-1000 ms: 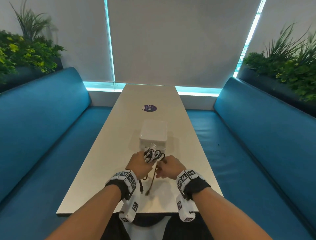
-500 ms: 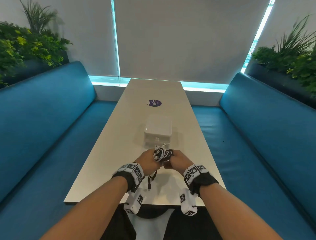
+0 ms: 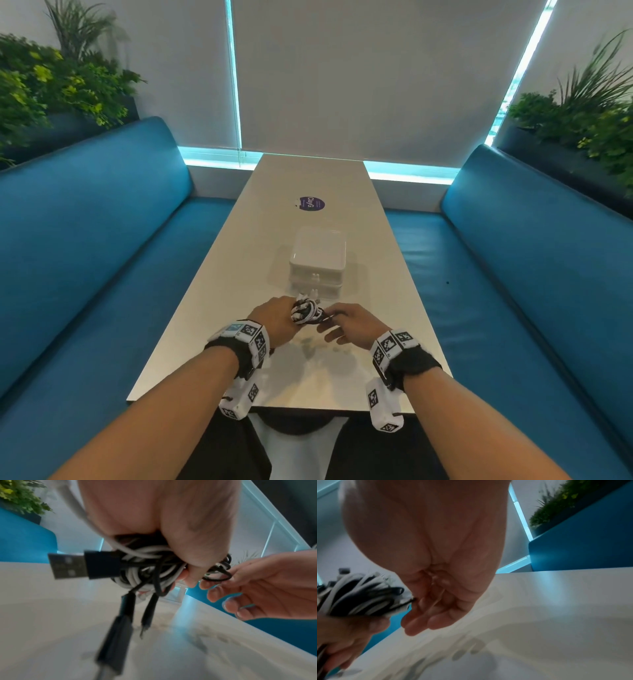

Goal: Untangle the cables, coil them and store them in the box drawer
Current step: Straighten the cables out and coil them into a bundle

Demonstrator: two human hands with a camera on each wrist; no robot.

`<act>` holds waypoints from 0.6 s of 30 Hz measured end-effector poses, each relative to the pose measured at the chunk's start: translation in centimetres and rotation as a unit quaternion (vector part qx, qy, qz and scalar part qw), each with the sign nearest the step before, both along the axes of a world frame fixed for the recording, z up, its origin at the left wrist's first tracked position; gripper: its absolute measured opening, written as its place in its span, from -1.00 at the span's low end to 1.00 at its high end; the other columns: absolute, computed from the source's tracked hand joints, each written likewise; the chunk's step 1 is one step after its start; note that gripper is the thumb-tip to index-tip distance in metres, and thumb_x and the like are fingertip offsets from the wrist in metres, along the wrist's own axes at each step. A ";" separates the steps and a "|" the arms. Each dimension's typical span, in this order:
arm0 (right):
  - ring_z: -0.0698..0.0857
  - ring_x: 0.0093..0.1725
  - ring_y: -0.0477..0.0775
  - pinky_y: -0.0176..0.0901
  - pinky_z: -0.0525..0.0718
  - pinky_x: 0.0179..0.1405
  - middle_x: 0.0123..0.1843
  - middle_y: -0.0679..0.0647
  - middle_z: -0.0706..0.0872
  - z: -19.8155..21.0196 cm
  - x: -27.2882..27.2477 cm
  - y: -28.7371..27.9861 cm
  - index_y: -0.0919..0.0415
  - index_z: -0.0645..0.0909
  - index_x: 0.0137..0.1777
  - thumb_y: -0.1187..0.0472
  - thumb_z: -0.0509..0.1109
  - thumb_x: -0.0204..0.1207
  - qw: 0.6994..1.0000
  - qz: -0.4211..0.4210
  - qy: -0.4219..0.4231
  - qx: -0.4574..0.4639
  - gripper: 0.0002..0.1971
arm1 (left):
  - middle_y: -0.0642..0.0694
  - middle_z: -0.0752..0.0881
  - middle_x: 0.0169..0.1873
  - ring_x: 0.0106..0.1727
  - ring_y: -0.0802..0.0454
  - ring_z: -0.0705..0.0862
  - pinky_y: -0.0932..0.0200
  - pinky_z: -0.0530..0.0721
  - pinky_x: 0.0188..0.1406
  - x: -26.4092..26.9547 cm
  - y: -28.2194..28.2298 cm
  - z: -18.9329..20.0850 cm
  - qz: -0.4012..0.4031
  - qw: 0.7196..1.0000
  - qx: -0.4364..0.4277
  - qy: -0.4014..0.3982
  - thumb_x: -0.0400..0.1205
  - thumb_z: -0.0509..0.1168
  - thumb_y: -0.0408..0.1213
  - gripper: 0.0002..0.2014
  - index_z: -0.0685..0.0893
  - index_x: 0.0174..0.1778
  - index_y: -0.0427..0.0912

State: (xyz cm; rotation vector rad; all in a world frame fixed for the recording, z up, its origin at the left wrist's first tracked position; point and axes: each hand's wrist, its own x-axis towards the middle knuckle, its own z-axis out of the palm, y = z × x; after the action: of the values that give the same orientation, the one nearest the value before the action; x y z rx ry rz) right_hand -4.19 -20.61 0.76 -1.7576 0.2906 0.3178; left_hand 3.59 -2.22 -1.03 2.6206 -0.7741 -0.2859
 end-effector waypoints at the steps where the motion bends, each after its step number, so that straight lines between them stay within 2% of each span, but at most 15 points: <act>1: 0.69 -0.26 0.10 -0.18 0.55 -0.31 -0.04 0.23 0.74 0.0 0.2 0.0 0.33 0.62 0.17 0.36 0.08 0.68 0.999 -0.023 0.002 0.022 -0.72 | -0.06 0.76 0.05 0.04 -0.15 0.72 -0.01 0.68 0.04 -0.3 0.1 0.1 -0.011 0.999 0.026 -0.015 0.63 0.26 0.04 -0.76 0.64 0.12 0.03; 3: 0.72 -0.07 0.09 -0.05 0.65 -0.04 0.08 0.16 0.74 0.2 0.6 -0.1 0.28 0.65 0.21 0.17 0.13 0.68 0.998 -0.059 -0.030 0.006 -0.68 | -0.10 0.74 0.09 0.04 -0.19 0.71 0.01 0.64 -0.01 -1.0 -0.1 0.1 -0.045 0.995 0.080 -0.048 0.66 0.21 -0.07 -0.78 0.56 0.19 0.02; 5: 0.67 0.19 0.01 0.04 0.62 0.27 0.26 0.02 0.71 0.6 0.9 -0.1 0.11 0.62 0.32 -0.17 0.23 0.62 0.990 -0.033 -0.088 -0.103 -0.55 | -0.16 0.74 0.05 0.01 -0.24 0.72 0.00 0.64 -0.06 -1.8 -0.5 0.1 -0.088 0.982 0.138 -0.092 0.67 0.19 -0.19 -0.74 0.50 0.29 -0.03; 7: 0.59 0.35 -0.07 -0.02 0.51 0.38 0.40 -0.12 0.61 1.1 0.8 0.2 -0.02 0.50 0.49 -0.49 0.36 0.35 0.970 0.080 -0.088 -0.214 -0.20 | -0.19 0.74 0.04 0.01 -0.25 0.74 -0.01 0.62 -0.10 -2.6 -1.2 0.3 -0.121 0.970 0.175 -0.119 0.68 0.18 -0.26 -0.68 0.48 0.37 -0.10; 9: 0.57 0.36 -0.04 -0.05 0.50 0.34 0.40 -0.15 0.58 1.6 0.6 0.7 -0.13 0.40 0.53 -0.56 0.49 0.08 0.927 0.193 -0.027 -0.322 0.01 | -0.21 0.75 0.06 0.01 -0.25 0.74 -0.02 0.64 -0.08 -2.9 -1.9 0.6 -0.150 0.961 0.192 -0.133 0.68 0.22 -0.23 -0.63 0.48 0.41 -0.18; 10: 0.59 0.32 -0.01 -0.05 0.51 0.30 0.37 -0.14 0.59 1.8 0.4 0.9 -0.15 0.39 0.50 -0.50 0.56 0.04 0.905 0.224 -0.006 -0.362 0.00 | -0.21 0.76 0.05 0.00 -0.25 0.75 -0.01 0.64 -0.08 -3.0 -2.1 0.9 -0.164 0.955 0.201 -0.142 0.67 0.25 -0.21 -0.62 0.48 0.41 -0.21; 12: 0.62 0.23 0.01 -0.05 0.55 0.19 0.27 -0.12 0.64 0.9 0.6 0.9 -0.11 0.44 0.40 -0.36 0.65 0.06 0.889 0.228 0.010 -0.396 -0.10 | -0.20 0.77 0.06 0.00 -0.25 0.75 0.02 0.58 -0.12 -3.1 -2.3 1.1 -0.186 0.944 0.219 -0.165 0.68 0.28 -0.22 -0.59 0.46 0.44 -0.24; 14: 0.68 0.14 -0.01 0.00 0.62 0.22 0.15 -0.15 0.72 0.0 1.0 0.8 -0.13 0.54 0.28 -0.43 0.66 -0.04 0.895 0.232 0.022 -0.381 -0.14 | -0.18 0.77 0.03 -0.04 -0.25 0.76 0.03 0.55 -0.17 -3.1 -2.2 1.2 -0.208 0.933 0.220 -0.193 0.69 0.28 -0.22 -0.58 0.44 0.45 -0.24; 16: 0.75 0.07 -0.08 0.01 0.64 0.27 0.00 -0.19 0.80 0.1 1.2 0.8 -0.19 0.69 0.05 -0.54 0.61 -0.15 0.899 0.252 0.059 -0.353 -0.24 | -0.15 0.78 -0.02 -0.10 -0.22 0.76 0.01 0.58 -0.18 -3.4 -2.0 1.1 -0.240 0.916 0.225 -0.230 0.72 0.24 -0.18 -0.63 0.48 0.40 -0.25; 18: 0.72 0.04 -0.13 -0.09 0.57 0.28 -0.06 -0.20 0.80 1.5 1.0 1.0 -0.21 0.74 -0.15 -0.53 0.56 -0.03 0.900 0.270 0.086 -0.332 -0.45 | -0.13 0.76 0.00 -0.06 -0.20 0.76 -0.03 0.61 -0.05 -3.7 -2.1 1.2 -0.260 0.902 0.234 -0.255 0.75 0.16 -0.20 -0.71 0.51 0.34 -0.23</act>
State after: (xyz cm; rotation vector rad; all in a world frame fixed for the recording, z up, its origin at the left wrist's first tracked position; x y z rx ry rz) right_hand -3.20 -19.61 2.23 -2.4846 0.0158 0.8553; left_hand -0.11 -4.33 0.17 2.9132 -1.7898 0.1082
